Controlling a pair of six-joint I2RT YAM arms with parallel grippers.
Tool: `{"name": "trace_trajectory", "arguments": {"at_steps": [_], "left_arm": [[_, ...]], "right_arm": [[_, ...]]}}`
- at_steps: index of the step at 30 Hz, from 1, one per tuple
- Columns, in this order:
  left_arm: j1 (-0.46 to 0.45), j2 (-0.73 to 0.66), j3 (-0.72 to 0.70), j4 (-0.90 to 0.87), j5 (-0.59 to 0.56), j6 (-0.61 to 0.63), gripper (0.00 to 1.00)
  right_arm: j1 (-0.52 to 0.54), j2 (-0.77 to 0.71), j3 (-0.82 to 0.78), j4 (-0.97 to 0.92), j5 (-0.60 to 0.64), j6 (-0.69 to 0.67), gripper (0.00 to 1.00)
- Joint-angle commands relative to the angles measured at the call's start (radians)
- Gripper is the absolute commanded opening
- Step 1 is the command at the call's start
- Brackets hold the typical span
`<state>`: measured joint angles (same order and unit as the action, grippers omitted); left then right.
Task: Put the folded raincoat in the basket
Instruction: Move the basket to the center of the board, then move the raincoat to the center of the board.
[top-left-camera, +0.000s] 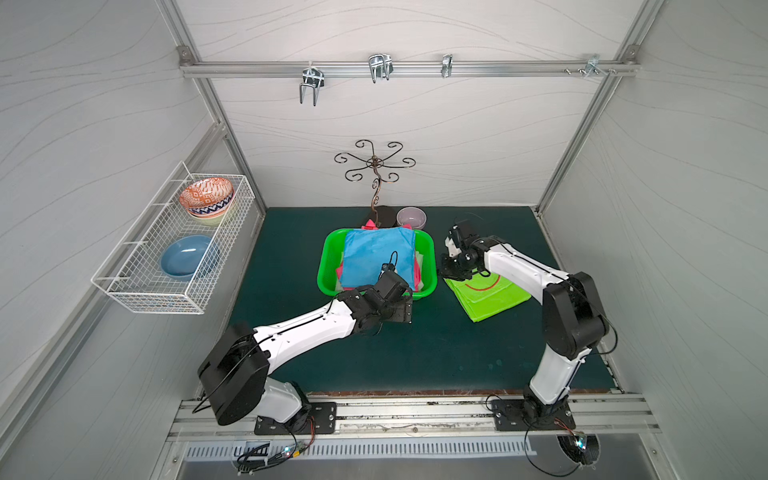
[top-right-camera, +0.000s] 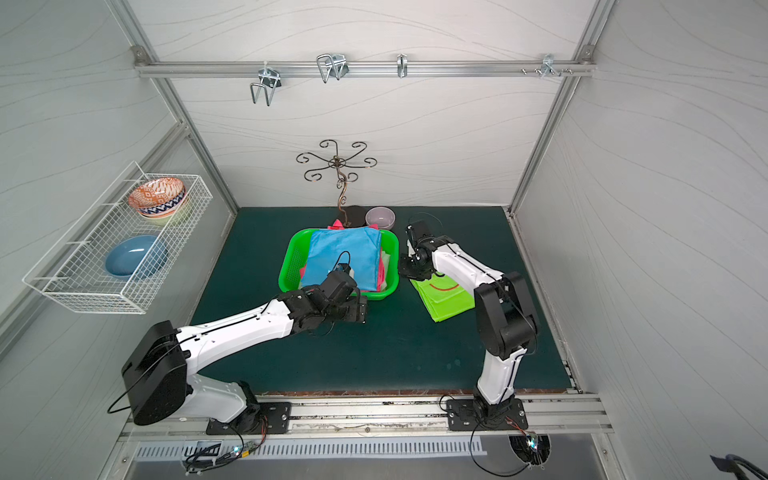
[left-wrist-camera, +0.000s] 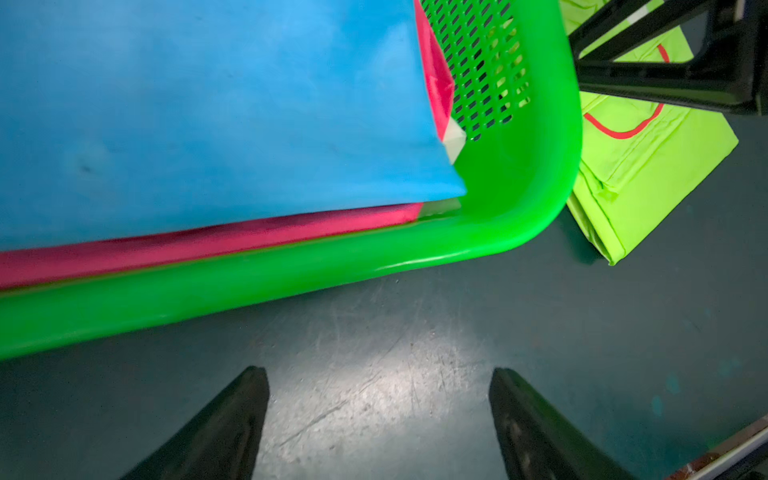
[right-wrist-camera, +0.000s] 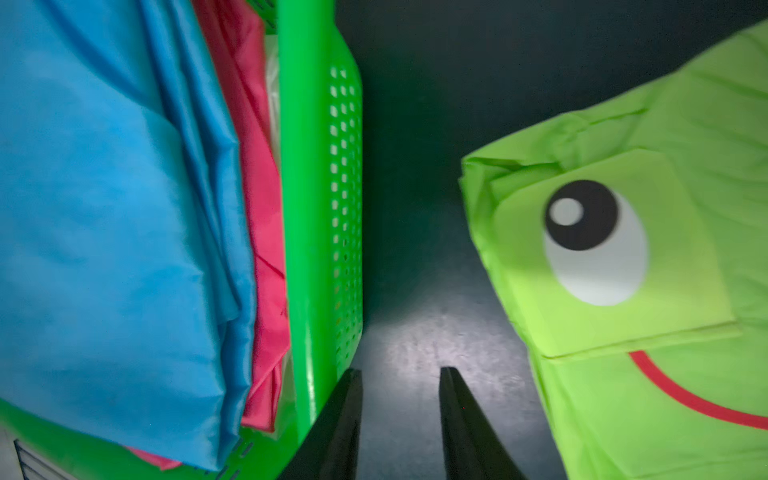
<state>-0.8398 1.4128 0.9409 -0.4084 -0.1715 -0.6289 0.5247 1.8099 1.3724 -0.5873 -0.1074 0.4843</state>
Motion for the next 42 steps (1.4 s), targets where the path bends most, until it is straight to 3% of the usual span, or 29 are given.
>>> {"name": "trace_trajectory", "arguments": {"at_steps": [1, 5, 9, 14, 17, 20, 23, 31, 35, 42], "left_arm": [[-0.003, -0.034, 0.041, -0.047, -0.018, -0.012, 0.89], [-0.003, -0.029, 0.028, -0.011, 0.038, 0.006, 0.88], [-0.003, -0.009, 0.017, 0.043, 0.105, 0.017, 0.88], [-0.014, 0.042, 0.023, 0.159, 0.171, 0.038, 0.88], [-0.055, 0.089, 0.056, 0.192, 0.121, 0.087, 0.89], [-0.085, 0.141, 0.097, 0.214, 0.080, 0.128, 0.90], [-0.087, 0.178, 0.125, 0.230, 0.110, 0.119, 0.90], [-0.089, 0.229, 0.148, 0.240, 0.126, 0.112, 0.90], [-0.089, 0.266, 0.168, 0.234, 0.144, 0.113, 0.90], [-0.088, 0.266, 0.191, 0.196, 0.113, 0.100, 0.90]], "right_arm": [[0.044, 0.033, 0.045, -0.035, -0.007, 0.022, 0.36], [-0.004, -0.002, 0.010, -0.053, 0.010, -0.011, 0.41], [-0.076, -0.144, -0.118, -0.036, 0.032, -0.052, 0.44], [-0.292, -0.282, -0.319, 0.021, 0.015, -0.063, 0.51], [-0.391, -0.298, -0.363, 0.062, 0.082, -0.073, 0.61], [-0.488, -0.278, -0.350, 0.117, 0.088, -0.061, 0.66], [-0.554, -0.215, -0.279, 0.153, 0.054, -0.079, 0.74], [-0.676, 0.046, -0.110, 0.110, -0.024, -0.117, 0.74], [-0.701, 0.059, -0.181, 0.138, -0.128, -0.060, 0.74], [-0.694, -0.081, -0.414, 0.242, -0.244, 0.035, 0.73]]}}
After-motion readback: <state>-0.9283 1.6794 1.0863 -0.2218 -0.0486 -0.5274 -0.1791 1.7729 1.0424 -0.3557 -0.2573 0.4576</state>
